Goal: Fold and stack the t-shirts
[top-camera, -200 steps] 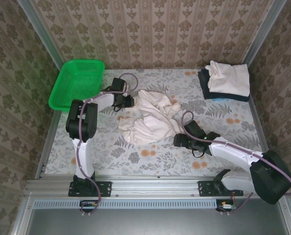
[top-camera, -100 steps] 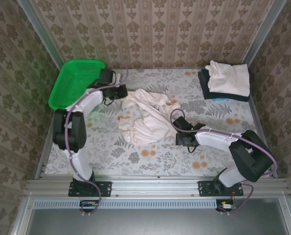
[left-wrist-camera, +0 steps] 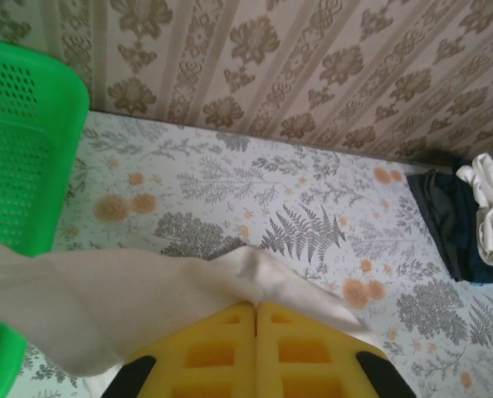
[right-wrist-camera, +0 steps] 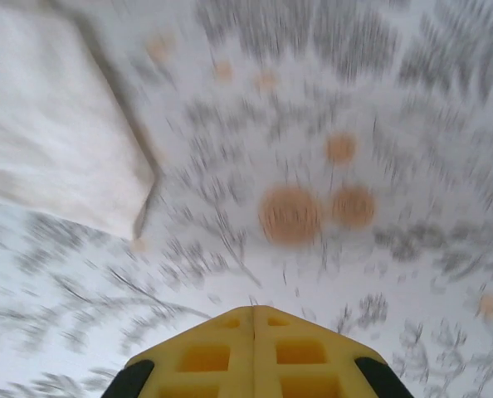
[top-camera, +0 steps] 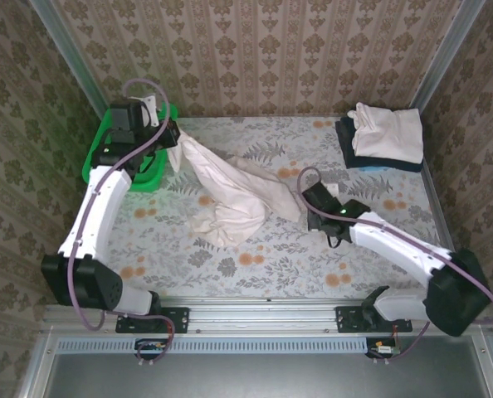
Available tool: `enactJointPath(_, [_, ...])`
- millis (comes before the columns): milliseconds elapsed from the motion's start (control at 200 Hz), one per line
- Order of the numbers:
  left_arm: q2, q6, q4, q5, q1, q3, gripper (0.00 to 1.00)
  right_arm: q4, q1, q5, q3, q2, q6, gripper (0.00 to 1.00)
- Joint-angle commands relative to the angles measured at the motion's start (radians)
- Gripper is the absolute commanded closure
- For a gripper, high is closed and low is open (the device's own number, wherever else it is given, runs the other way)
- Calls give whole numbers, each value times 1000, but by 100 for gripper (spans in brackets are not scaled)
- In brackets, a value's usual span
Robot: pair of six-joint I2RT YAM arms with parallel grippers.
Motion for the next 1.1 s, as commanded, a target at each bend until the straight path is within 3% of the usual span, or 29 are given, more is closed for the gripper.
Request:
enactJointPath(0, [-68, 24, -33, -48, 3, 47, 100, -27, -14, 62, 85, -92, -117, 100])
enactJointPath(115, [-84, 27, -29, -40, -9, 43, 100, 50, -13, -83, 95, -98, -189, 99])
enactJointPath(190, [-77, 28, -25, -34, -17, 30, 100, 146, -9, -227, 66, -43, -225, 68])
enactJointPath(255, [-70, 25, -19, -30, -17, 13, 100, 201, -4, -259, 56, 44, -232, 52])
enactJointPath(300, [-62, 28, -19, -28, -17, 5, 100, 230, -7, -266, 62, 115, -244, 48])
enactJointPath(525, [-45, 29, -19, -45, -11, -49, 100, 301, -75, -363, 244, 499, -145, 45])
enactJointPath(600, [-42, 27, -15, -40, -7, -67, 100, 277, -80, -334, 324, 601, -123, 45])
enactJointPath(900, [-22, 33, -13, -34, 14, -78, 100, 280, -103, -332, 503, 828, -91, 51])
enactJointPath(1045, [-10, 37, -15, -29, 23, -68, 100, 227, -104, -300, 549, 869, -84, 62])
enactJointPath(1095, [-8, 41, -16, -26, 27, -62, 100, 202, -105, -270, 558, 870, -91, 71])
